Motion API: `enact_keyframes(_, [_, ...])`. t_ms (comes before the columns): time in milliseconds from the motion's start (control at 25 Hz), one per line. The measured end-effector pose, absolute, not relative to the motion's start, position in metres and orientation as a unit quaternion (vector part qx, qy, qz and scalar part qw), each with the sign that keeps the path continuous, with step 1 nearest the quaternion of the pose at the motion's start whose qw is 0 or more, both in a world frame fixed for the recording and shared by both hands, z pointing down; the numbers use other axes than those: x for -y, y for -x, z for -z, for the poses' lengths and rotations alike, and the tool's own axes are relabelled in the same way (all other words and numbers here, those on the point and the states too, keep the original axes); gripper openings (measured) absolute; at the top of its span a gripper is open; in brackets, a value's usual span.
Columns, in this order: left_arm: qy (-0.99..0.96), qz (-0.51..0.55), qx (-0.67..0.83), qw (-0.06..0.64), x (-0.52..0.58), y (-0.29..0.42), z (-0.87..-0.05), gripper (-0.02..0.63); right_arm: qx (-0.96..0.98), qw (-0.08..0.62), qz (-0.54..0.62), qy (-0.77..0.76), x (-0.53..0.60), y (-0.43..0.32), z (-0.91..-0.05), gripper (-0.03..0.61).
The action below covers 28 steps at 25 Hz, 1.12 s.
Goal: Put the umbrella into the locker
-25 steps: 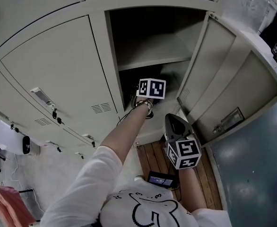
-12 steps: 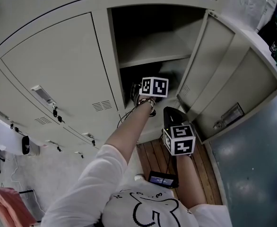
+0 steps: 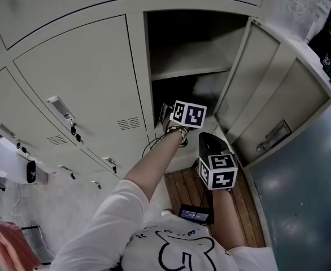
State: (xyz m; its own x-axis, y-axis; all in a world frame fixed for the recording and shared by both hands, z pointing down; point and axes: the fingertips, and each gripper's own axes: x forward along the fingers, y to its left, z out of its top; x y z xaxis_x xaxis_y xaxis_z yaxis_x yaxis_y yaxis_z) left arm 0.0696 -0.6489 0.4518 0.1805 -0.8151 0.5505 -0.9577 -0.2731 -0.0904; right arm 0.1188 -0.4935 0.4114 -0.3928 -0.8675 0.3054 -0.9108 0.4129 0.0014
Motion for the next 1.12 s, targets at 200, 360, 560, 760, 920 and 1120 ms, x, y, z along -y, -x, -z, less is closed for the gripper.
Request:
enact_keyframes(200, [-0.78, -0.234, 0.567, 0.123, 0.618, -0.069, -0.435, 0.482, 0.832, 0.121, -0.079, -0.536, 0.48, -0.12, -0.402, 0.026])
enact_keyframes(360, [-0.803, -0.221, 0.54, 0.122, 0.585, -0.073, -0.423, 0.48, 0.833, 0.108, -0.071, -0.538, 0.468, -0.121, -0.391, 0.026])
enact_keyframes(560, [-0.833, -0.19, 0.51, 0.101, 0.543, -0.077, -0.4, 0.41, 0.834, 0.102, -0.029, -0.542, 0.446, -0.118, -0.375, 0.025])
enact_keyframes(760, [-0.851, -0.149, 0.495, 0.088, 0.5, -0.072, -0.376, 0.292, 0.838, 0.09, 0.004, -0.539, 0.422, -0.109, -0.356, 0.025])
enact_keyframes(920, [-0.852, -0.125, 0.502, 0.078, 0.469, -0.058, -0.364, 0.187, 0.839, 0.094, 0.025, -0.536, 0.407, -0.099, -0.347, 0.025])
enact_keyframes(1120, [-0.844, -0.092, 0.526, 0.045, 0.442, -0.036, -0.348, 0.008, 0.842, 0.091, 0.036, -0.53, 0.388, -0.09, -0.34, 0.025])
